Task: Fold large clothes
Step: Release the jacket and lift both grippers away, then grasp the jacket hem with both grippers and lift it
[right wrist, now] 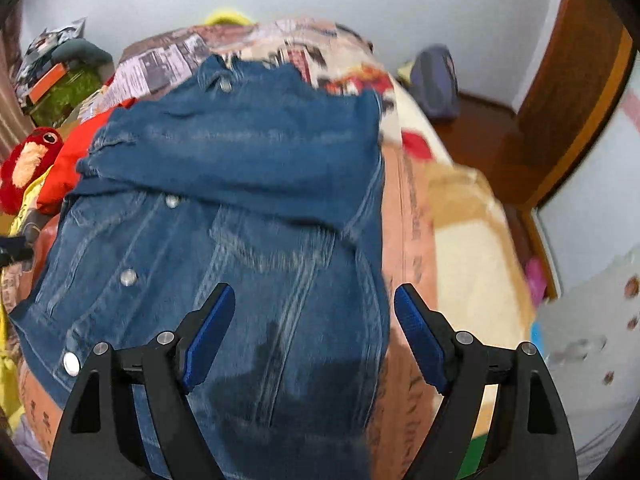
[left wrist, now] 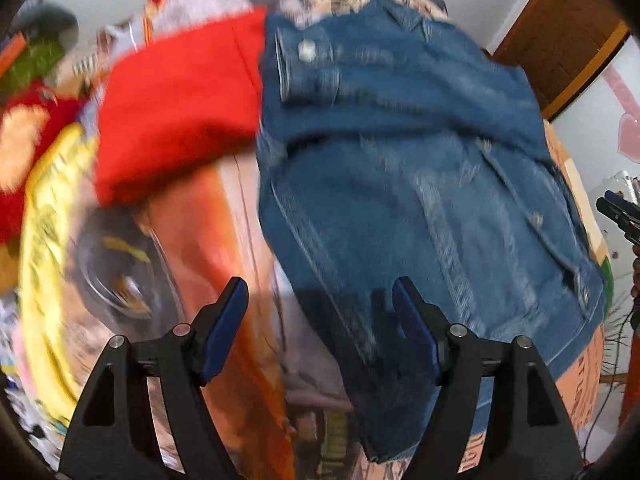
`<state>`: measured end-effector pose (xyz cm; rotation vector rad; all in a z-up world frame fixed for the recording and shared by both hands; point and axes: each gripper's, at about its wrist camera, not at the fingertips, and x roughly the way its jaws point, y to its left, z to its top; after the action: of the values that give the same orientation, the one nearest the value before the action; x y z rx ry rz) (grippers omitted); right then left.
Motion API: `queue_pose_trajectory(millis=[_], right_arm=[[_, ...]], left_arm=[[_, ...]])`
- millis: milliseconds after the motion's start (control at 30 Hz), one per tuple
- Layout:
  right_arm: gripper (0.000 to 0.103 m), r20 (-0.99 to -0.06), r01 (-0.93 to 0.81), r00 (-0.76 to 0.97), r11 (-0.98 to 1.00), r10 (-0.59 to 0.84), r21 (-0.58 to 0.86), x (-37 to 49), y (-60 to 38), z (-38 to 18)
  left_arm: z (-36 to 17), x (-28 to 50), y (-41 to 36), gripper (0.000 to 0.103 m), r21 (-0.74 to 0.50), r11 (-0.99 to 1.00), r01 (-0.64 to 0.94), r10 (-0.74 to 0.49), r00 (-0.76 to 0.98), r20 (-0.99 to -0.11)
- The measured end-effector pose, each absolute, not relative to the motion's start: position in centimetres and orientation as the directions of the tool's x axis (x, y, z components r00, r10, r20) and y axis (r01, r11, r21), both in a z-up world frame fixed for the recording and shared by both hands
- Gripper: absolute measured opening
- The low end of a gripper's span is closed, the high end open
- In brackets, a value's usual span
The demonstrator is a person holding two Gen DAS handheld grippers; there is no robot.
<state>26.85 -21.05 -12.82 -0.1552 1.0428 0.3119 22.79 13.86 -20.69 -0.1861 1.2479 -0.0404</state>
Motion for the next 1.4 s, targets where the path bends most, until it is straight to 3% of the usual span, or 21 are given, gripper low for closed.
queue_pose_trajectory(millis=[367, 500, 600, 667, 733, 833, 867, 900, 1000, 1167, 1400], right_arm=[[0.079, -0.923, -0.271, 0.348, 0.96, 0.164, 0.068, 24.9, -24.6, -16.8], [0.079, -0.932, -0.26, 0.305, 0.958, 0.197, 0.118, 24.3, -25.6, -18.1], [0.079, -0.918, -0.231, 0.301, 0.954, 0.257, 0.191, 24.0, -26.5, -18.7], [0.079, -0.908, -0.197, 0.293, 0.948, 0.299, 0.249, 24.3, -27.2, -19.2], [0.079, -0.898, -0.172, 0.288, 0.94, 0.333, 0.293, 24.6, -27.8, -19.7], [0.061, -0.884, -0.171, 0.294, 0.93, 0.364, 0.326, 25.3, -27.8, -20.0], [0.048, -0.88, -0.169, 0.293, 0.926, 0.374, 0.338, 25.4, -27.8, -20.1], [0.035, -0.876, -0.169, 0.286, 0.92, 0.388, 0.353, 25.6, -27.7, -20.2], [0.016, -0.879, -0.182, 0.278, 0.92, 0.388, 0.348, 25.6, -27.0, -19.6], [0.009, -0.871, -0.275, 0.295, 0.908, 0.393, 0.316, 25.9, -25.3, -17.0], [0.008, -0.793, -0.395, 0.421, 0.876, 0.441, 0.277, 28.4, -23.1, -9.9]], left_arm=[[-24.4, 20.4, 14.0, 0.074, -0.47, 0.871, -0.141, -0.427, 0.257, -0.867], [-24.8, 19.6, 13.3, 0.073, -0.48, 0.866, -0.136, -0.436, 0.262, -0.861], [-24.8, 19.8, 13.3, 0.063, -0.516, 0.842, -0.154, -0.465, 0.276, -0.841], [-24.1, 20.0, 13.2, 0.046, -0.507, 0.853, -0.125, -0.456, 0.294, -0.84], [-23.1, 20.0, 12.3, 0.038, -0.466, 0.883, -0.065, -0.425, 0.313, -0.849], [-21.7, 20.1, 11.1, 0.026, -0.379, 0.925, 0.013, -0.36, 0.337, -0.87], [-21.3, 20.2, 10.9, 0.021, -0.356, 0.934, 0.026, -0.343, 0.347, -0.873], [-20.9, 20.2, 10.8, 0.02, -0.345, 0.938, 0.032, -0.333, 0.352, -0.874], [-19.8, 20.6, 11.2, 0.016, -0.353, 0.935, 0.032, -0.338, 0.375, -0.863], [-17.1, 22.3, 12.3, 0.014, -0.373, 0.927, 0.043, -0.352, 0.44, -0.826], [-11.5, 26.6, 14.3, 0.013, -0.466, 0.884, 0.03, -0.4, 0.564, -0.722]])
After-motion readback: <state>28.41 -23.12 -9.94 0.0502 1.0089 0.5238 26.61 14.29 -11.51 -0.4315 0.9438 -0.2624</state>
